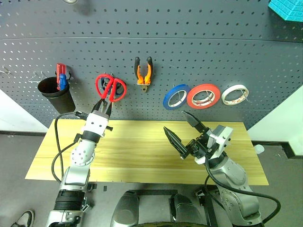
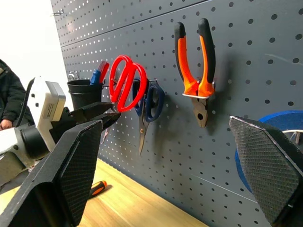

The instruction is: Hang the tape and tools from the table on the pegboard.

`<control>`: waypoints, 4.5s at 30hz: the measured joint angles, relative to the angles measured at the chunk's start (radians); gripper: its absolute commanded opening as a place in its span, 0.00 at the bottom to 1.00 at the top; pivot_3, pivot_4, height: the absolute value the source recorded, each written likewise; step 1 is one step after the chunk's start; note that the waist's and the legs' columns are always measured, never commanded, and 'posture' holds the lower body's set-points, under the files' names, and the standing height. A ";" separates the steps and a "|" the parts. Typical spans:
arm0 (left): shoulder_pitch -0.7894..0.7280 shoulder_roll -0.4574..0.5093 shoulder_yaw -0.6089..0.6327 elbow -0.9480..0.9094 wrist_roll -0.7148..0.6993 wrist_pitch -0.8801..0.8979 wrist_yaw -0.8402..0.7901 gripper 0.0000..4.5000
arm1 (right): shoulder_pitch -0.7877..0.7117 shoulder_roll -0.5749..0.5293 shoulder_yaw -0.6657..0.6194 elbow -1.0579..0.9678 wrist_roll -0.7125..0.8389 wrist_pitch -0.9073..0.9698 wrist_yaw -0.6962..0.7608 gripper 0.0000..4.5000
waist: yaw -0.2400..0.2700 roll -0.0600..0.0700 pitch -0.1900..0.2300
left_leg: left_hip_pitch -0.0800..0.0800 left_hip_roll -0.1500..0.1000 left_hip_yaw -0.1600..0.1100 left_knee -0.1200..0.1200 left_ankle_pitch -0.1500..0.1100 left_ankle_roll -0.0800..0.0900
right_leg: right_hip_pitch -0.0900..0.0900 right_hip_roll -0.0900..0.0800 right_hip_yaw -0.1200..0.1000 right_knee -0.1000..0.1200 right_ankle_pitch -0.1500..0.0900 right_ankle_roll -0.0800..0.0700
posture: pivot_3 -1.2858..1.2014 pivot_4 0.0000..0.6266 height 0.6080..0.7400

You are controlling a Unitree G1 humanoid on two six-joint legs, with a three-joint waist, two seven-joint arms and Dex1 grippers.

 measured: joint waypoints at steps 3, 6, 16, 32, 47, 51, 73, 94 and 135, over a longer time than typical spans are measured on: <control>-0.001 0.000 -0.001 0.010 0.001 -0.009 0.000 0.23 | 0.000 0.000 0.000 0.000 -0.005 0.000 -0.001 1.00 | 0.000 0.000 0.000 | 0.000 0.000 0.000 0.000 0.000 0.000 | 0.000 0.000 0.000 0.000 0.000 0.000 | 0.65 0.14 0.90; -0.030 0.000 -0.001 0.065 0.005 -0.011 0.003 0.23 | 0.000 0.000 0.001 0.000 -0.007 0.000 -0.002 1.00 | 0.000 -0.001 0.000 | 0.000 0.000 0.000 0.000 0.000 0.000 | 0.000 0.000 0.000 0.000 0.000 0.000 | 0.65 0.15 0.90; -0.277 0.000 -0.010 0.461 0.030 -0.104 0.066 0.23 | -0.002 0.001 0.013 -0.004 -0.013 0.000 -0.005 1.00 | 0.002 -0.001 -0.001 | 0.000 -0.001 0.000 0.000 0.000 0.000 | 0.001 0.000 0.000 0.000 0.001 0.001 | 0.64 0.15 0.90; -0.218 -0.011 -0.037 0.484 0.029 -0.154 0.065 0.99 | 0.005 0.000 0.029 -0.012 -0.019 -0.001 -0.027 1.00 | 0.002 -0.002 -0.001 | 0.001 -0.001 0.000 0.000 0.000 0.000 | 0.001 0.000 0.000 0.001 0.001 0.002 | 0.64 0.15 0.90; 0.039 0.081 0.133 0.078 -0.255 0.308 -0.084 0.99 | 0.044 -0.013 0.040 -0.013 -0.033 -0.004 -0.018 1.00 | -0.001 -0.002 -0.002 | 0.001 -0.001 -0.001 0.001 0.000 0.000 | 0.002 0.000 0.000 0.002 0.000 0.000 | 0.65 0.19 0.90; -0.046 0.120 0.200 0.149 -0.377 0.555 -0.152 0.99 | 0.043 -0.014 0.045 -0.013 -0.032 -0.002 -0.014 1.00 | -0.002 -0.002 -0.001 | 0.002 -0.001 -0.001 0.001 0.000 0.000 | 0.003 0.000 0.000 0.002 0.000 0.000 | 0.65 0.22 0.90; -0.146 0.197 0.245 0.594 -0.405 0.691 -0.263 0.99 | 0.136 -0.130 0.014 -0.149 0.038 0.113 -0.001 1.00 | -0.030 -0.003 0.027 | 0.000 -0.001 -0.002 -0.001 0.000 0.000 | -0.001 0.000 -0.001 0.001 -0.002 0.001 | 0.63 0.31 0.90; -0.260 0.236 0.229 0.807 -0.362 0.603 -0.306 0.99 | 0.207 -0.183 -0.025 -0.263 0.085 0.196 -0.016 1.00 | -0.055 -0.004 0.073 | -0.002 -0.001 -0.002 -0.003 0.000 0.000 | -0.003 -0.001 -0.001 0.000 -0.003 0.003 | 0.61 0.37 0.90; 0.181 0.083 0.181 0.085 -0.476 0.846 -0.333 0.17 | 0.126 -0.161 0.006 -0.267 0.144 0.197 0.013 1.00 | -0.080 -0.006 0.083 | -0.003 -0.002 -0.002 -0.008 0.000 0.000 | -0.005 -0.003 -0.001 -0.001 -0.006 0.008 | 0.63 0.30 0.90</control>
